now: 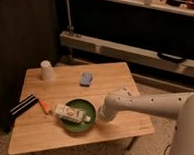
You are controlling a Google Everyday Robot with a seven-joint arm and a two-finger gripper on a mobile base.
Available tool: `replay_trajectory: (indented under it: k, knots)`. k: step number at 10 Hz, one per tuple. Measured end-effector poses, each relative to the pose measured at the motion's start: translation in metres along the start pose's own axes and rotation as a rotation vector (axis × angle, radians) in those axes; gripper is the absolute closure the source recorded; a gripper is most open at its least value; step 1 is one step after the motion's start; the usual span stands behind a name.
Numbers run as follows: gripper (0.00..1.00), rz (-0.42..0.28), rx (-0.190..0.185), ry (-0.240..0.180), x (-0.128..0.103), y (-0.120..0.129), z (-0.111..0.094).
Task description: Push the ceramic bowl across the table
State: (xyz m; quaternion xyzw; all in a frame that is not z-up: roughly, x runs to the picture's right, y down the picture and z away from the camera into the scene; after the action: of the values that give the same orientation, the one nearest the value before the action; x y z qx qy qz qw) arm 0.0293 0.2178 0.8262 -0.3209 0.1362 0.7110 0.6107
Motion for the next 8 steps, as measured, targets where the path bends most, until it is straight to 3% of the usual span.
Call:
replay_trajectory:
  k: [8]
  knots:
    - [0.98, -0.094, -0.05, 0.013, -0.071, 0.066, 0.013]
